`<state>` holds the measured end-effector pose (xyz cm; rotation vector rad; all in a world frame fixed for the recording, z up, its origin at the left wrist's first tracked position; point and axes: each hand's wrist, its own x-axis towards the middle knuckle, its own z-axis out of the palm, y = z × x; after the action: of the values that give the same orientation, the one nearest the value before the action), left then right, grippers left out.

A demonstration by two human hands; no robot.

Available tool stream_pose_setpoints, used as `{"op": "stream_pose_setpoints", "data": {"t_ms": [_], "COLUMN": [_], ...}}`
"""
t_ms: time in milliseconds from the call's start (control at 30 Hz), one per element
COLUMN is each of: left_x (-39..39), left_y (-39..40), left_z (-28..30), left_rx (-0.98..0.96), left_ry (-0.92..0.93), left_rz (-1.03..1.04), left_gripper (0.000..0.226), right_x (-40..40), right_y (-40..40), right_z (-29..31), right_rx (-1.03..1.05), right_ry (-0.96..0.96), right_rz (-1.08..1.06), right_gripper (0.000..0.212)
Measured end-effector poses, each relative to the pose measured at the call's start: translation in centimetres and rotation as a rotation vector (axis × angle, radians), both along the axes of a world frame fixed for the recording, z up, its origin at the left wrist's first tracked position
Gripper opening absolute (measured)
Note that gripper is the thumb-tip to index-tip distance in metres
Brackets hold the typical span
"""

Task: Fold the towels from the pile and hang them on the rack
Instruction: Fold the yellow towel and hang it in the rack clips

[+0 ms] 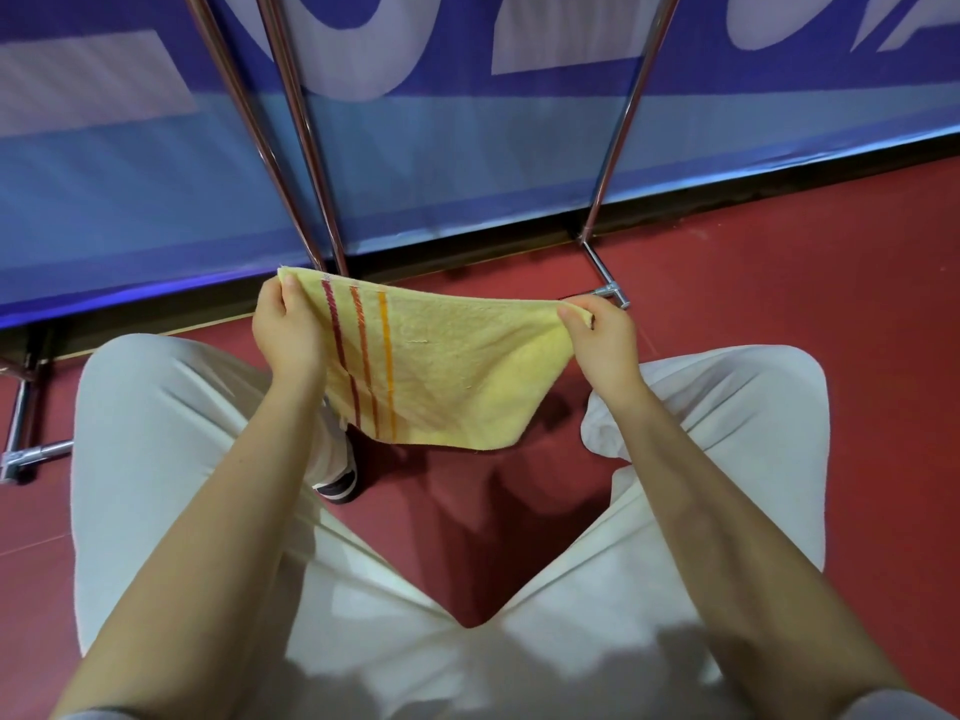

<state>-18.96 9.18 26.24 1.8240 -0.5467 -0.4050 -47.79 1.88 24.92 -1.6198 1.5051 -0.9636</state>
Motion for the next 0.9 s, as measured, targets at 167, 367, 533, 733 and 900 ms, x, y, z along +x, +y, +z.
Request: {"op": "stream_pose_setpoints", "data": {"t_ms": [167,367,533,733,900], "left_x": [-0.5,-1.3,-3.7,-7.7,-9.9], "left_y": [-0.4,-1.3,-1.4,-0.8,-0.4], "left_z": [0.0,-0.8,0.0,0.6,0.8], "left_rx": [0.012,0.079,0.072,0.065,-0.010], "left_ry": [0.126,0.279,0.620,0.598,0.533], "left_rz": [-0.064,-0.093,-0.045,-0.228,-0.314], "left_gripper": [0.031,0.025,0.013,0.022,0.024], "right_x": [0.3,1.1,2.7,4.9,6.1], "right_y": [-0.6,-1.0,-0.3,1.7,2.9], "right_z": [-0.9,-1.2,-0.9,0.4,2.0], "right_rx": [0.221,0.393,0.425,0.312,0.293], "right_ry": [-0.202,-0.346,-0.393,-0.373,-0.457], "right_rz": [-0.150,-0.312,-0.328,-0.151,-0.004], "right_gripper": [0.022,0.008,0.021,0.021,0.020]}}
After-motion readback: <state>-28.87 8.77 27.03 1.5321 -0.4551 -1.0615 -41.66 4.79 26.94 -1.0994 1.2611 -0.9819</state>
